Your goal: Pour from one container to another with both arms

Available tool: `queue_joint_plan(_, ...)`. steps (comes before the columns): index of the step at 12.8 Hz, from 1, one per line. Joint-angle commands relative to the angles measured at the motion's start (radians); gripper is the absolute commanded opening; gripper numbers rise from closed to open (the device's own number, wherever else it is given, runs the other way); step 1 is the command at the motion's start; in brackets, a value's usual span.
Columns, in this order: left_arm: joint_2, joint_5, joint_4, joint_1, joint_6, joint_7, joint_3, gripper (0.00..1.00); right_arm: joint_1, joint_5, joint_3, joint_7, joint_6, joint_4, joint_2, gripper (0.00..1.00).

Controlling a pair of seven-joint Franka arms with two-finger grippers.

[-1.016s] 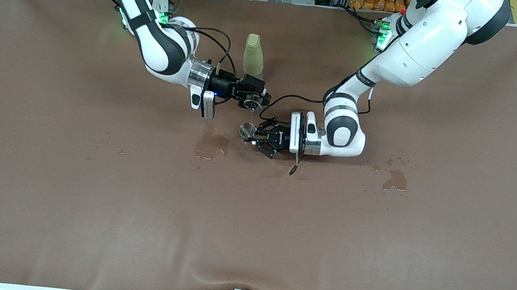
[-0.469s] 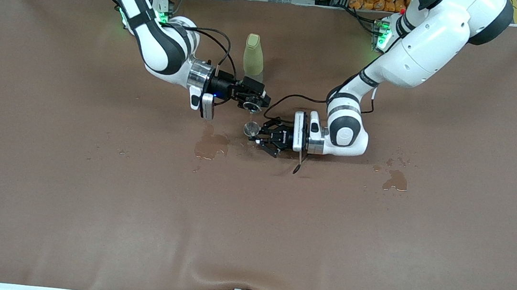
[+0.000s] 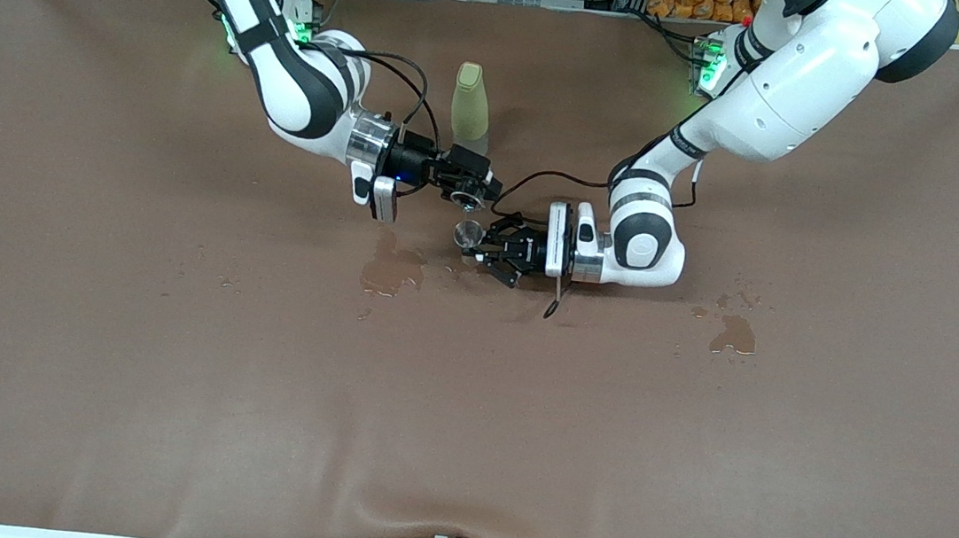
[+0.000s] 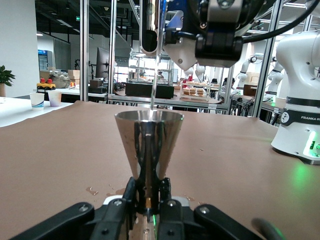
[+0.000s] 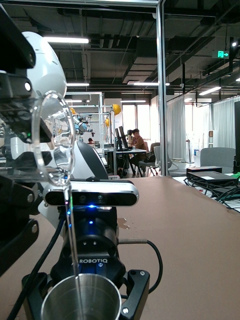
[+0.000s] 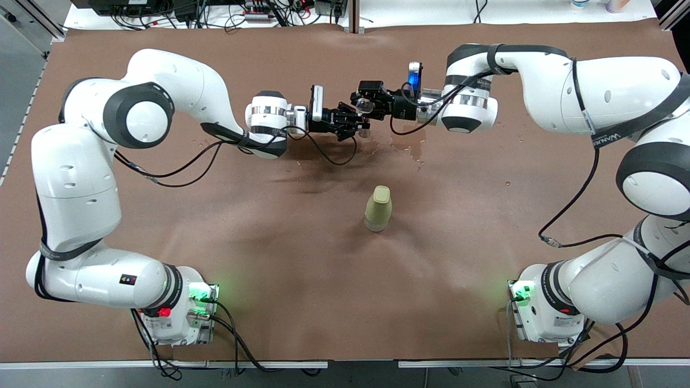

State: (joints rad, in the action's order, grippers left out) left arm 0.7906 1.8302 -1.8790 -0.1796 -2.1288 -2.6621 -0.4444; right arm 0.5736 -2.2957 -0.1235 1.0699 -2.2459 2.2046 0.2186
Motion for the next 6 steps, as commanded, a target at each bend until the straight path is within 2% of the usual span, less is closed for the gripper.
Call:
queue_joint_plan(1,-0.033,-0.009,-0.032,0.014,0.007,-0.010,-0.014,0.00,0.005,-0.021,-0.001,-0.036,-0.021,0.000,-0.018,0.00)
queue_joint_plan(6,-0.033,-0.009,-0.031,0.014,0.007,-0.002,-0.014,0.00,0.006,-0.021,0.001,-0.134,-0.023,-0.002,-0.019,0.00)
